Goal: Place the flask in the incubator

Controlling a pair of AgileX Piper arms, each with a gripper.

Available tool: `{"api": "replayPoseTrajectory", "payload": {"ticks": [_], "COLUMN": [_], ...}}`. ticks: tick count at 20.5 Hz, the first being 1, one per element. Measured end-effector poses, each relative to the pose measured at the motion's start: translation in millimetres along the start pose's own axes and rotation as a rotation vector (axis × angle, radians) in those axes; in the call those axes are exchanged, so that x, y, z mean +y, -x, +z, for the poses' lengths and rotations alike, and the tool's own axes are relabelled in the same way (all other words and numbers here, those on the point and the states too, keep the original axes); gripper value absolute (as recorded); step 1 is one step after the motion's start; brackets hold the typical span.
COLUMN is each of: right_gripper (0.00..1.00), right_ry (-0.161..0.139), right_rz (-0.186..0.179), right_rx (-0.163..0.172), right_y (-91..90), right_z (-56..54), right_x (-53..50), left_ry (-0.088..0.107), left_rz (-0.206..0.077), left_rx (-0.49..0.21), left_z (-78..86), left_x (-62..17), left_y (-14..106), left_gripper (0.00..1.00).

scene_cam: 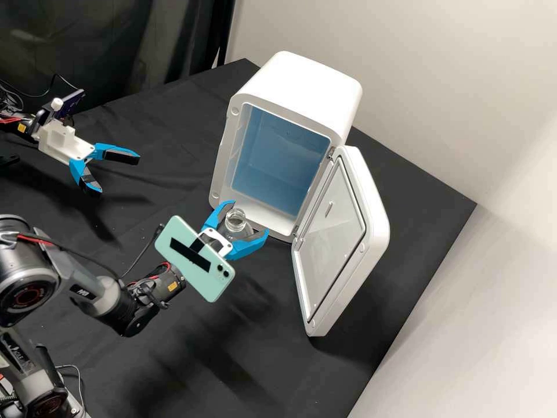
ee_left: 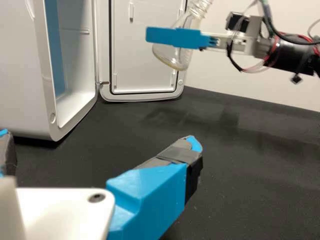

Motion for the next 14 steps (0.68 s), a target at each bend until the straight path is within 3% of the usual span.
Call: {"api": "replayPoseTrajectory", "payload": {"ticks": [3,9,14], "right_gripper": [0.0,0.0,0.0], "right_ry": [0.008,-0.014,0.011], "right_rz": [0.028,0.073,0.045], "right_rx": [-0.006,0.001,-0.003], "right_y": [-19.4,-53.1,-79.1], "right_z": [0.6,-1.2,-12.4], "right_x": [0.4,0.5,-10.4], "left_ry": [0.004,0.004,0.005], "left_rz": [-0.006,-0.008,-0.015], "left_rx": [0.002,0.001,-0.011], "left_z": [-0.6,-0.7,0.0], "left_x": [-1.2,-1.6,-2.5], "left_y": [-0.4,-1.1,-4.6], "left_gripper": [1.0,1.0,1.0]}}
